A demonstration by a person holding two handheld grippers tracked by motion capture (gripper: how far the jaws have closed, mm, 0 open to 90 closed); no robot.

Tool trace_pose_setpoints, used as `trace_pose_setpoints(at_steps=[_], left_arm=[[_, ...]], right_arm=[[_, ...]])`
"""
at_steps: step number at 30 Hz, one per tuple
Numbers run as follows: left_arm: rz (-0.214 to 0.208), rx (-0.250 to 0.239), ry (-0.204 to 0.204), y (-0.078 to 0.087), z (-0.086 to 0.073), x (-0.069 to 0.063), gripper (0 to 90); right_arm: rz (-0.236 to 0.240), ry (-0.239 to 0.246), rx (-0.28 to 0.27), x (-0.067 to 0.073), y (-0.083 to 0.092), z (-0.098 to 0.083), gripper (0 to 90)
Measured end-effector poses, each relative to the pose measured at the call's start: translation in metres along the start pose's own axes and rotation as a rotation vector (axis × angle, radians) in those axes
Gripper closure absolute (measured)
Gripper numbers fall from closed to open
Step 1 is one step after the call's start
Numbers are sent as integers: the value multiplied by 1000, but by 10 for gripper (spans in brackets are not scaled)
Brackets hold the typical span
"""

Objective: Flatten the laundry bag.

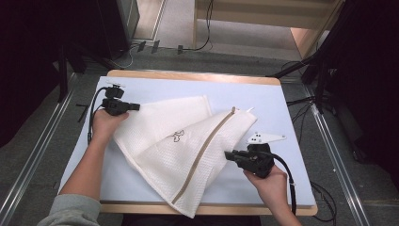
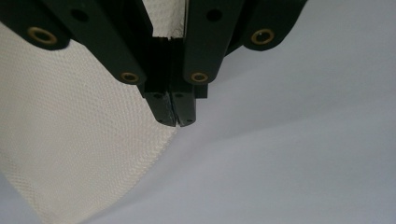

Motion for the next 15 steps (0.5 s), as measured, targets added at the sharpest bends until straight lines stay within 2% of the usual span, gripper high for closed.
trace_pose_setpoints(at_steps=[2, 3, 4, 5, 6, 7, 9, 10, 11, 14, 15], left_arm=[[21, -22, 42, 9, -4, 10, 900], [24, -41, 85, 18, -8, 18, 900], [24, -41, 85, 18, -8, 18, 900], [31, -56, 115, 25, -13, 26, 900], [31, -56, 115, 25, -13, 26, 900], [42, -56, 124, 28, -16, 30, 900], [63, -66, 166, 34, -22, 41, 900], [63, -66, 166, 34, -22, 41, 900], [38, -65, 191, 35, -26, 44, 900], [40, -48, 175, 33, -27, 43, 900], [40, -48, 171, 32, -27, 42, 896]], right_arm=[[-14, -1, -4, -5, 0, 2, 857], [-22, -8, -8, -10, 1, 3, 860], [-22, -8, -8, -10, 1, 3, 860], [-38, -14, -10, -16, 1, 5, 861], [-38, -14, -10, -16, 1, 5, 861], [-54, -27, -13, -23, 2, 6, 861], [-70, -32, -12, -30, 3, 6, 861], [-70, -32, -12, -30, 3, 6, 861], [-87, -40, -6, -36, 5, 5, 860], [-81, -67, 2, -41, 4, 2, 861], [-78, -71, 22, -42, 3, -1, 855]])
Point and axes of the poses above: each handheld gripper's, and its own axes: y roughly backward along the jaws, z roughly out of its top, x roughly to its left, the point moved 6 cm from there along -y, roughly forward along the jaws, and after that the axes turned 8 degrees about -y, right-handed, at the moved point
